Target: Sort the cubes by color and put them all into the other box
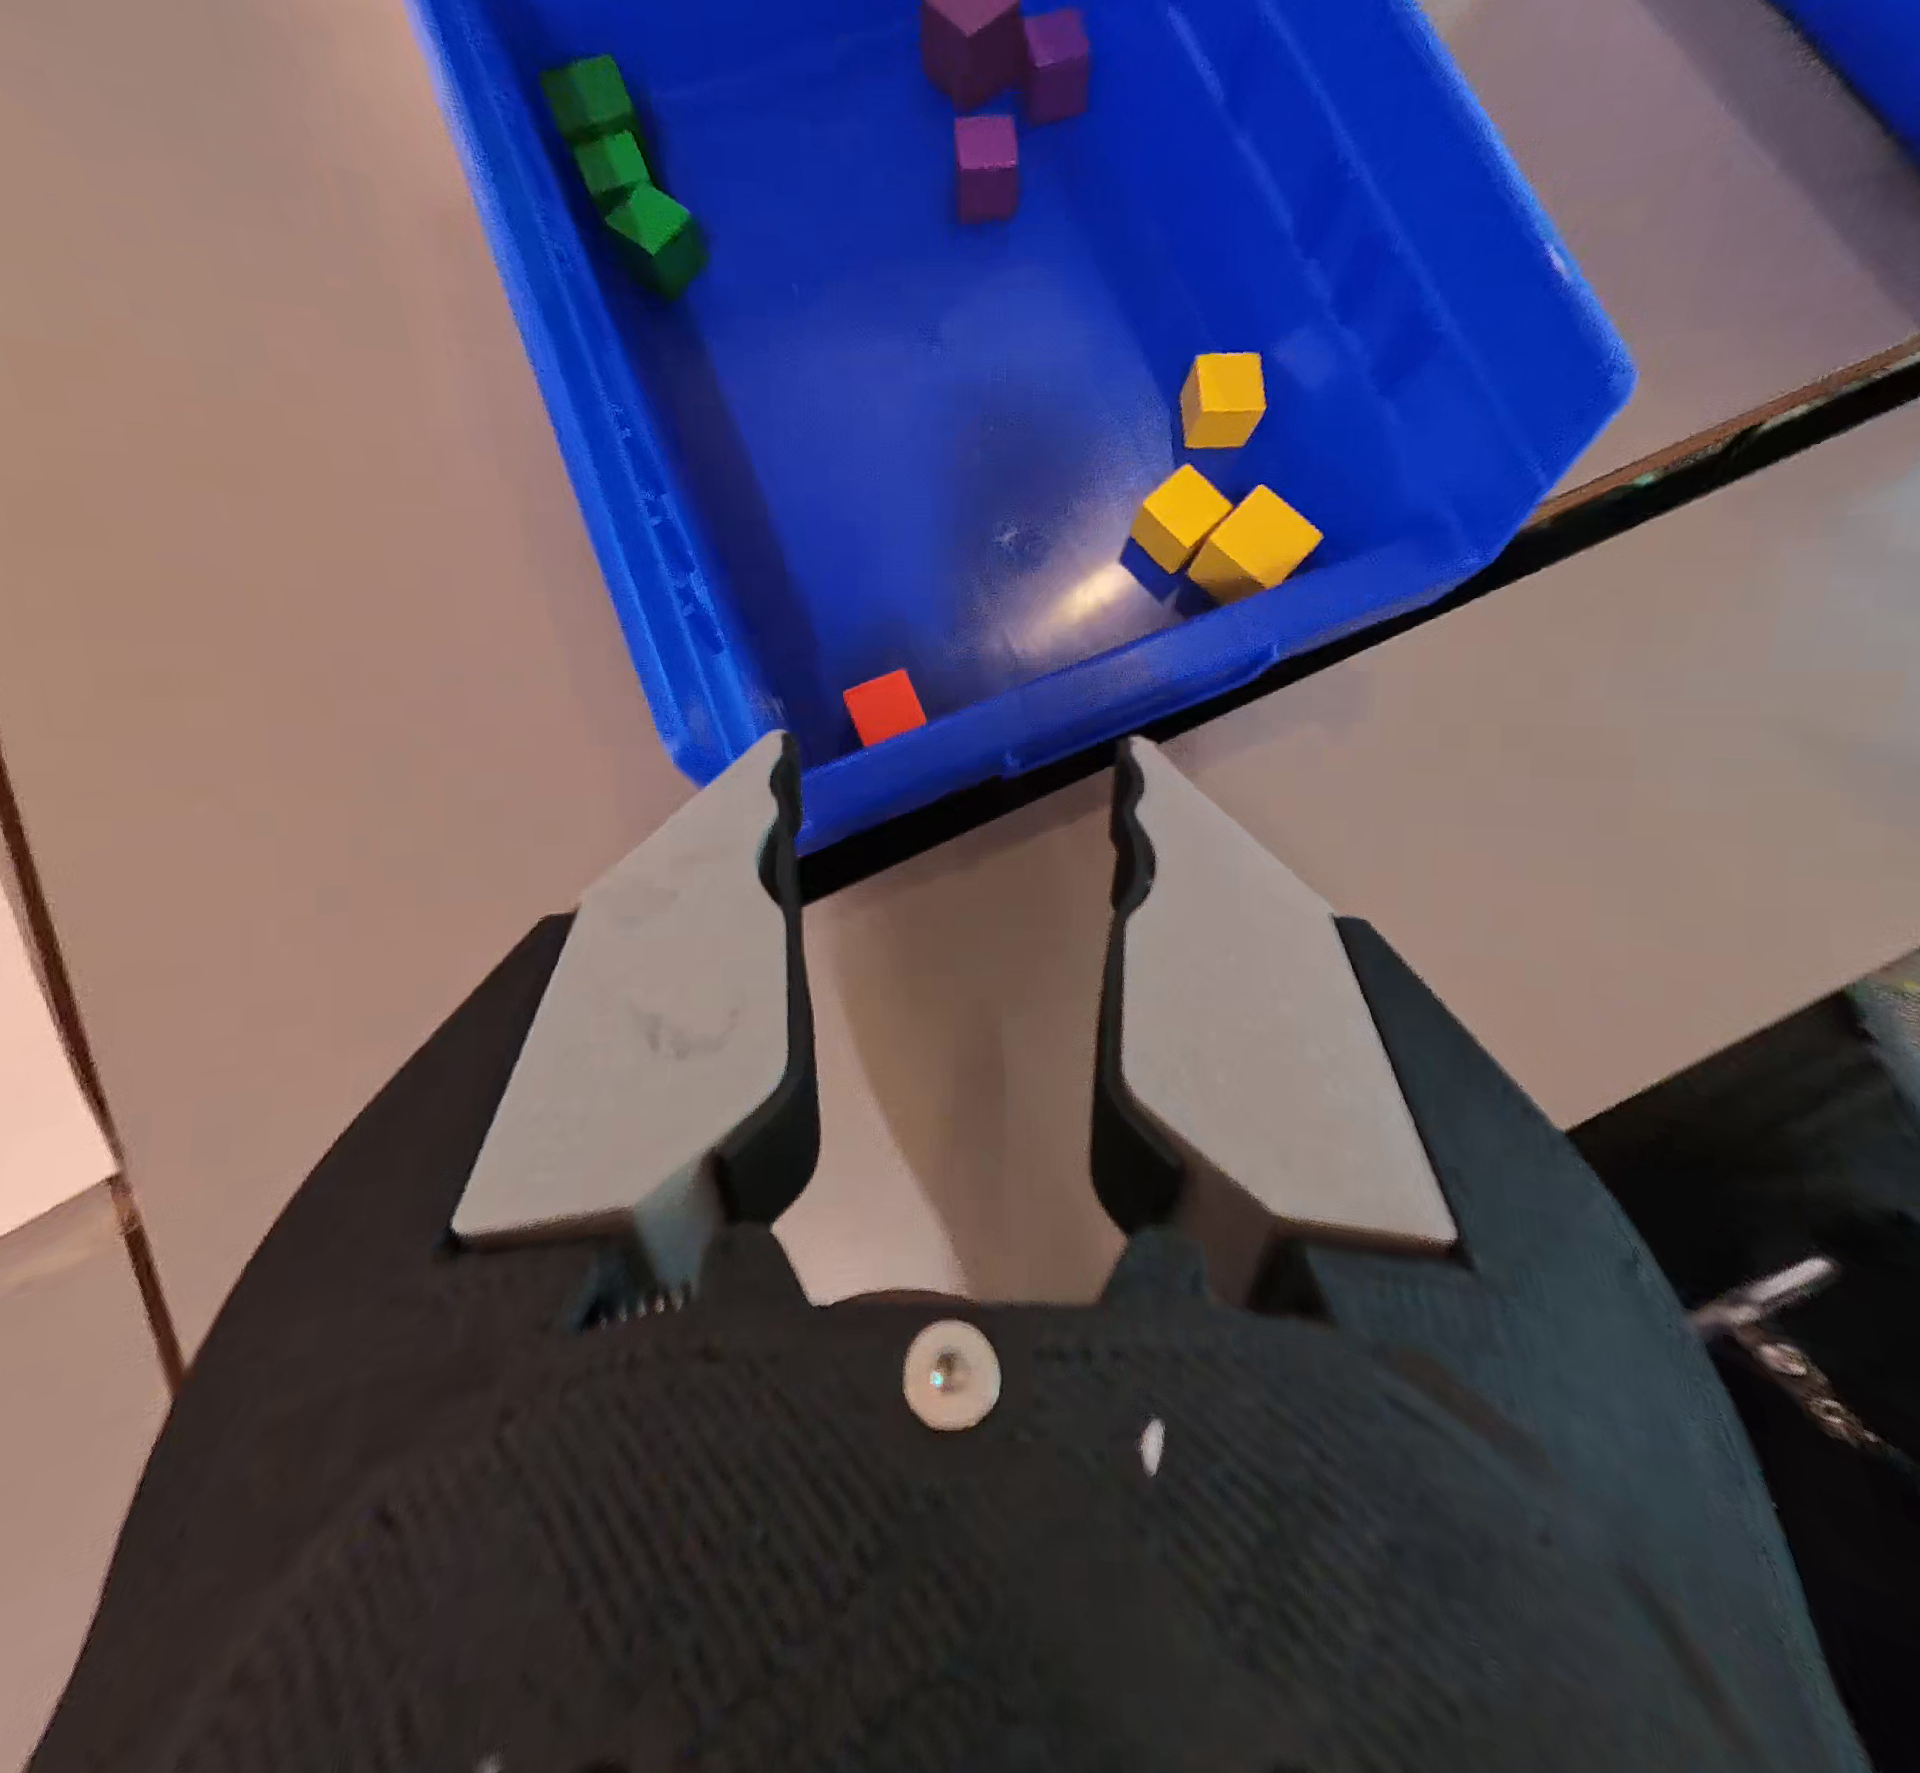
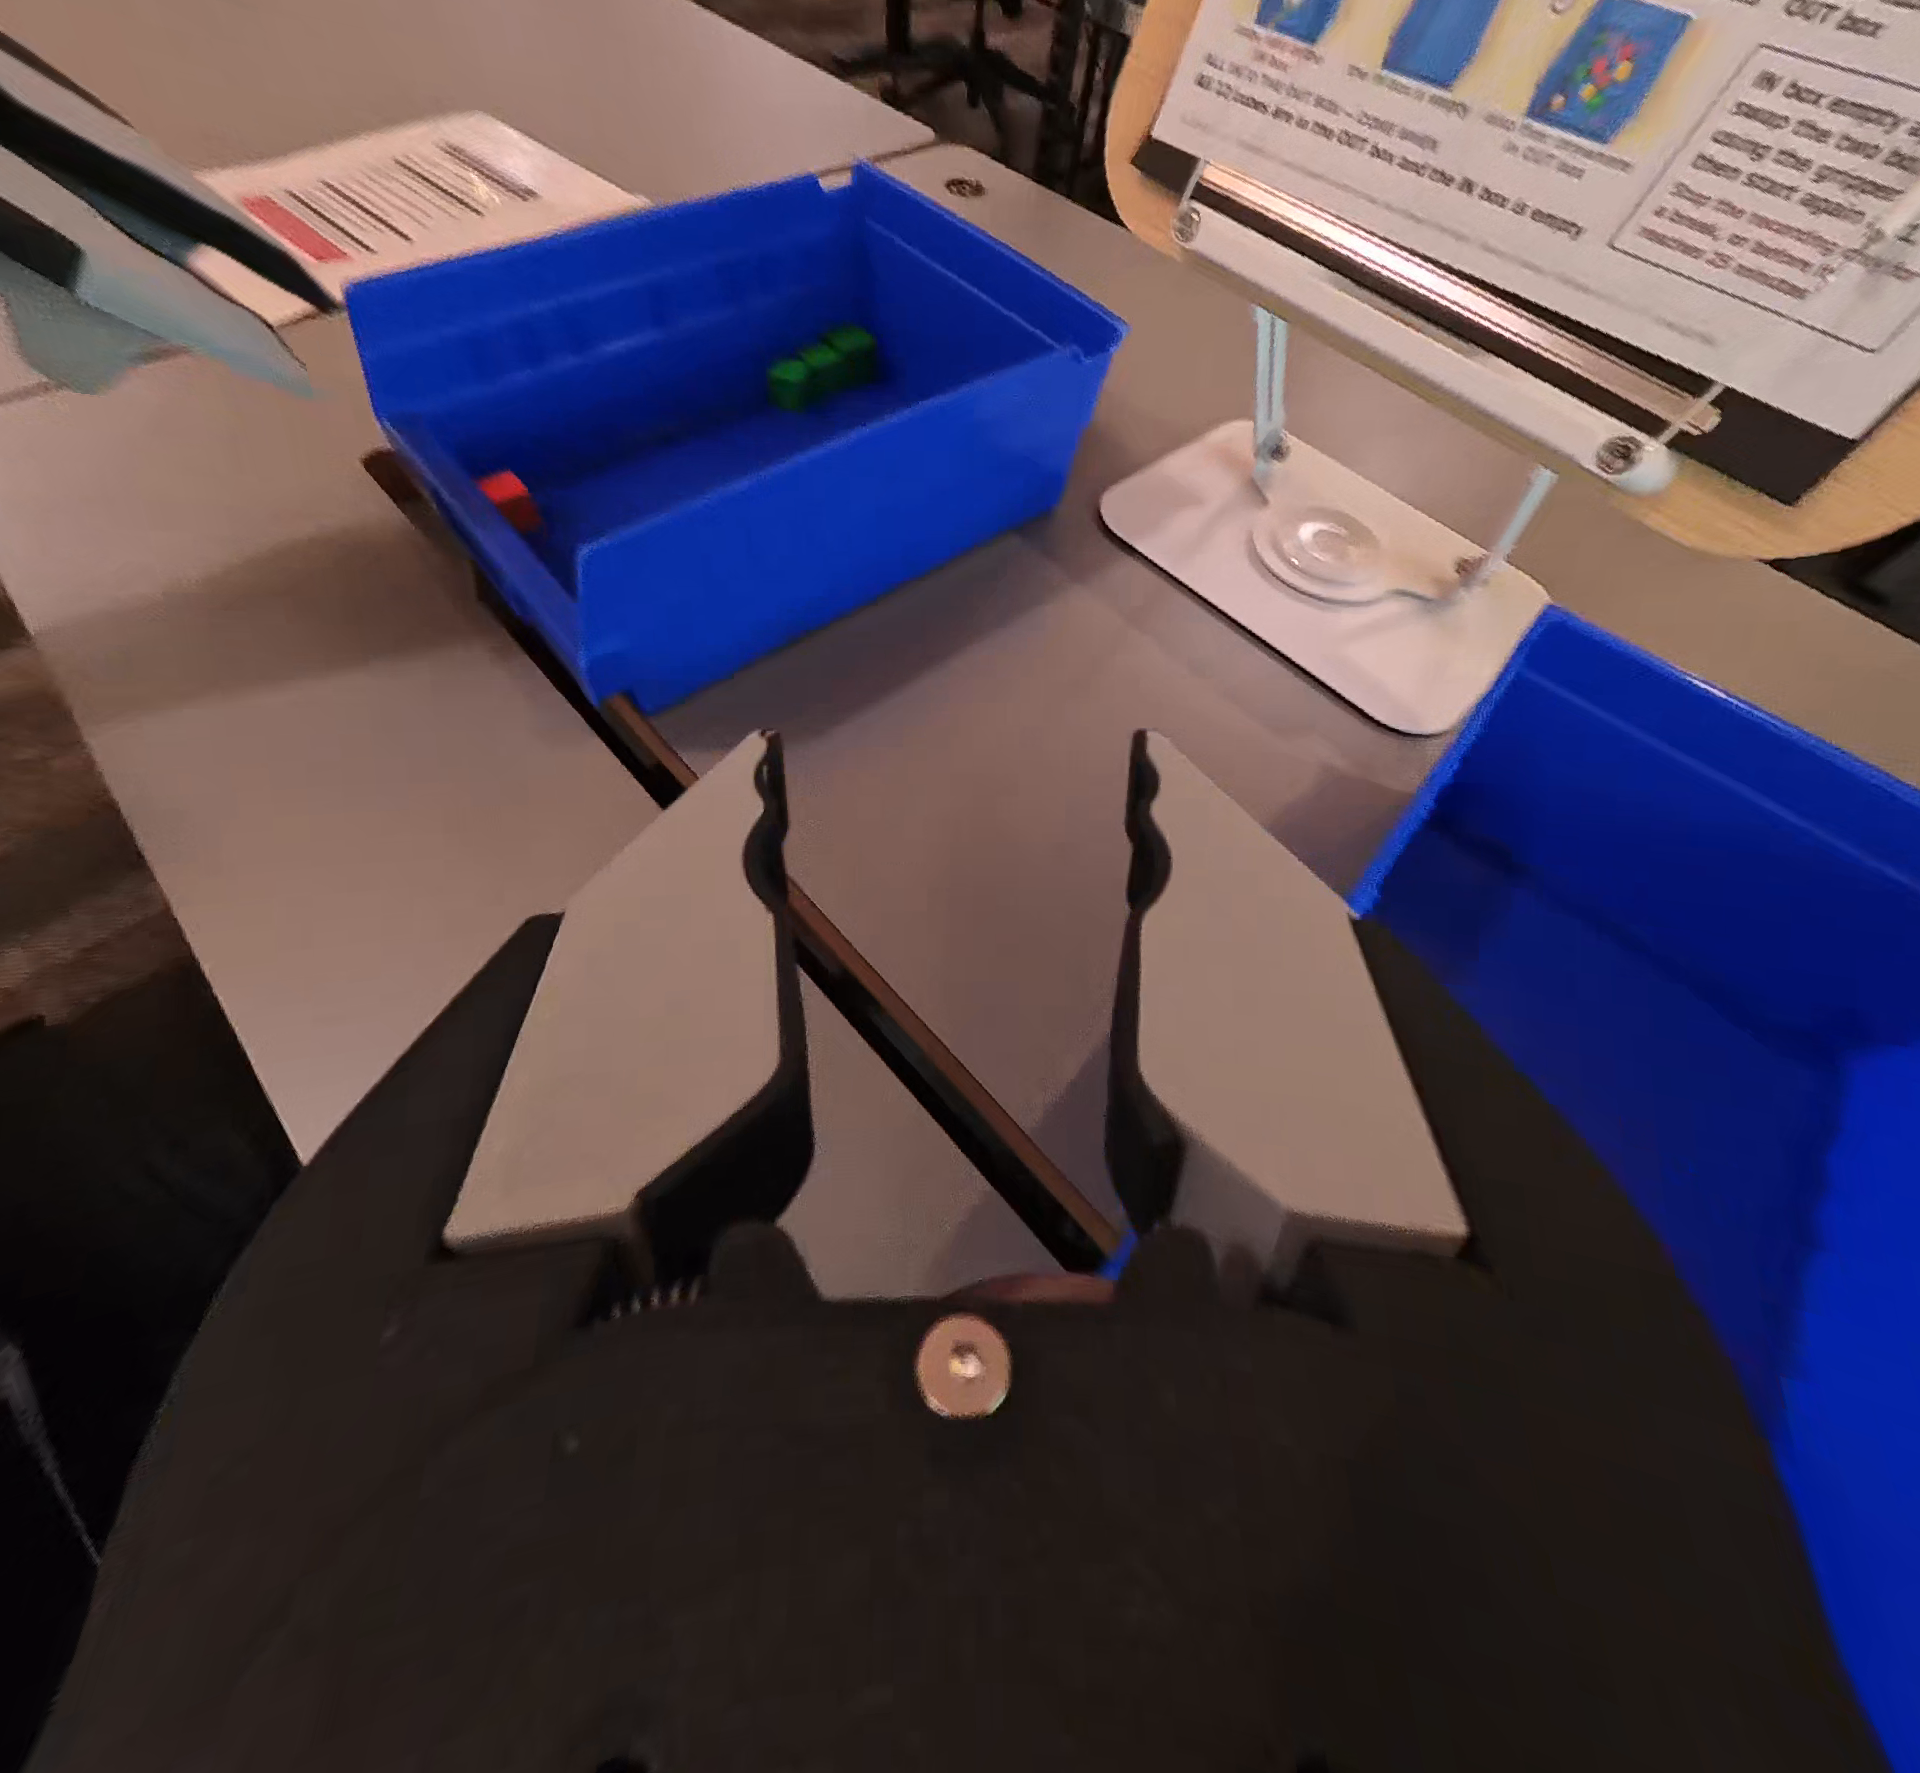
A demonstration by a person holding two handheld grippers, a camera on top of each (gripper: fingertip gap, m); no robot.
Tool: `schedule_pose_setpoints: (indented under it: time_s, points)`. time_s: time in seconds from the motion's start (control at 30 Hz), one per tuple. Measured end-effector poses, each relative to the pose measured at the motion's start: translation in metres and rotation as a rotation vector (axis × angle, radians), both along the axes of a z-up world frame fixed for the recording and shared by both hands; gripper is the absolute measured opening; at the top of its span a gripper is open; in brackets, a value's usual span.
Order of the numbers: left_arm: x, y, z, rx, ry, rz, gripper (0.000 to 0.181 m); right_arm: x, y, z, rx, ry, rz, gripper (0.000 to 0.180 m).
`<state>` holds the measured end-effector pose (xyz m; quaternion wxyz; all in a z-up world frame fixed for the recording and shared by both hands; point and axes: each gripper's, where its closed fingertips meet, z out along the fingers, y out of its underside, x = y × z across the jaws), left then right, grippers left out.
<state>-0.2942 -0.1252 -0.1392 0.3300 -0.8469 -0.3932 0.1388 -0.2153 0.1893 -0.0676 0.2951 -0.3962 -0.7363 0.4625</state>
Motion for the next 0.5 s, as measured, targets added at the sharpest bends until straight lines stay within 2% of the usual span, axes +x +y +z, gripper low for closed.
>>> schedule_pose_setpoints:
  time_s: [0.13,0.23,0.37,0.5]
  points:
    - [-0.021,0.007,-0.021,-0.101,-0.195,0.062,0.06,0.006,-0.018,0.002,-0.047,-0.022,0.068,0.065]
    - [-0.034,0.009,-0.038,-0.209,-0.255,0.114,0.054,0.015,-0.017,0.01,-0.051,0.025,0.062,0.067]
    - [-0.042,0.004,-0.059,-0.398,-0.306,0.161,0.053,0.036,-0.028,0.008,-0.092,-0.001,0.174,0.068]
    - [-0.038,0.003,-0.078,-0.509,-0.409,0.192,0.051,0.04,-0.016,0.01,-0.093,-0.012,0.139,0.073]
